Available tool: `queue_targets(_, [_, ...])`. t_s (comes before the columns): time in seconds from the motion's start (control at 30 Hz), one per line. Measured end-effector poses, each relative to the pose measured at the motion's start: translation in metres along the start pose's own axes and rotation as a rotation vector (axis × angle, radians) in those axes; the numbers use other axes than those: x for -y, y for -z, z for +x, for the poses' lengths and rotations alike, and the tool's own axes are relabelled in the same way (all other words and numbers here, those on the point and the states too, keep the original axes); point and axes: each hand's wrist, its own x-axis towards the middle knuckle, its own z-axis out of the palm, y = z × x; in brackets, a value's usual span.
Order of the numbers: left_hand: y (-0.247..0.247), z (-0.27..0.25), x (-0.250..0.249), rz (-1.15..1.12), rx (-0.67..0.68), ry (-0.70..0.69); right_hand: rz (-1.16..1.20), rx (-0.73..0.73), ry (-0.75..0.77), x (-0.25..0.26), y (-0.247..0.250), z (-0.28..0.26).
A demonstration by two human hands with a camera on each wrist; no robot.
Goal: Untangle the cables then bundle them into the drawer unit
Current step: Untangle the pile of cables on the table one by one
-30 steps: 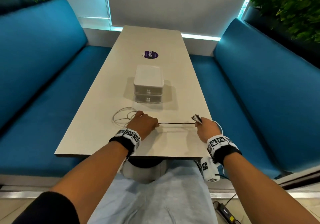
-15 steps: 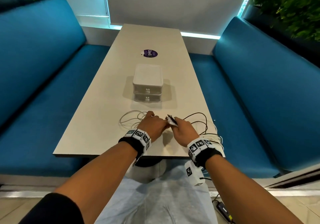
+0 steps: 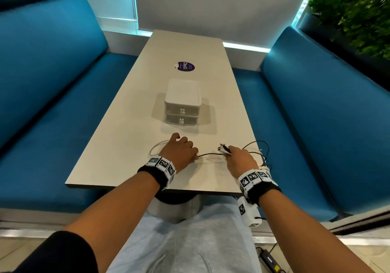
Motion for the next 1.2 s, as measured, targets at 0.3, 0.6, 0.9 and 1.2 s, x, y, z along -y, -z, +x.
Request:
queue_targets(0.3, [0.019,0.009,-0.017,0.055,0.089,-0.025,0.09,-0.025,0.215,0.038,-0.01,-0.005])
queue_targets(0.6, [0.017,0.001,-0.024,0.006,0.027,-0.012,0.017,0.041,0.247,0.038,-0.009,0.004])
queue_targets(0.9, [0.01,-0.003,0.005,-0.021,0.012,0.022,-0.021,0.072,0.116,0.01,0.005,0.006])
queue_targets(1.2, [0.015,0.01,-0.013,0.008,0.023,0.027,-0.002,-0.012,0.077,0.026,0.003,0.001])
